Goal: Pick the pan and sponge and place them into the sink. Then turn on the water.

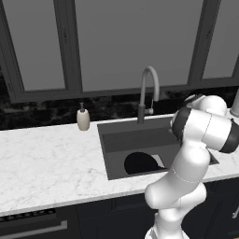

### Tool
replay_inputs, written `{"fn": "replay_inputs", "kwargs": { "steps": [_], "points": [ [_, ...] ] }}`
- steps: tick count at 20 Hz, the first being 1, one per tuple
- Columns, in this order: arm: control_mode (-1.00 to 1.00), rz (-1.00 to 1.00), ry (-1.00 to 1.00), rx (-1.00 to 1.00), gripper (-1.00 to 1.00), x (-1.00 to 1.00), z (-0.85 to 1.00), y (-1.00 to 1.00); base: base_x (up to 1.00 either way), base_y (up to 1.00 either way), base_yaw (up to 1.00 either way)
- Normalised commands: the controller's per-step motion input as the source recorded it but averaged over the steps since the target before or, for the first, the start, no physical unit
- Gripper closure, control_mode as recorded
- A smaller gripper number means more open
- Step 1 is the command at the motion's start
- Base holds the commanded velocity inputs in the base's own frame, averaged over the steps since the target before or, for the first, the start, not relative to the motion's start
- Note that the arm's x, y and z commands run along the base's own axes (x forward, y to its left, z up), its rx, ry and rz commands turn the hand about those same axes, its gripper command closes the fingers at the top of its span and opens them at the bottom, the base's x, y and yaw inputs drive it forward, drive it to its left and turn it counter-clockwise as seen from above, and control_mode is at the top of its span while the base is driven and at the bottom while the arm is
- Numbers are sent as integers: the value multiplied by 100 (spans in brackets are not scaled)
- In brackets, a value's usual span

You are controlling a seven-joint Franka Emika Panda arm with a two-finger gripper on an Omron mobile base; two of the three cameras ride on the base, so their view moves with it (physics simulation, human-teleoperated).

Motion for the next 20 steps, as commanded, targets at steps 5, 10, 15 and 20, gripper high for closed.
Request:
{"fn": "replay_inputs", "kwargs": {
  "steps": [5,10,15,20],
  "points": [
    [-100,-7,0,8,-100,16,0,-1,0,0,0],
    [-100,0,0,6,-100,0,0,-3,0,0,0],
    [-100,0,-3,18,-100,8,0,0,0,0,0],
    [-100,0,-11,12,-100,15,0,0,0,0,0]
  ]
}}
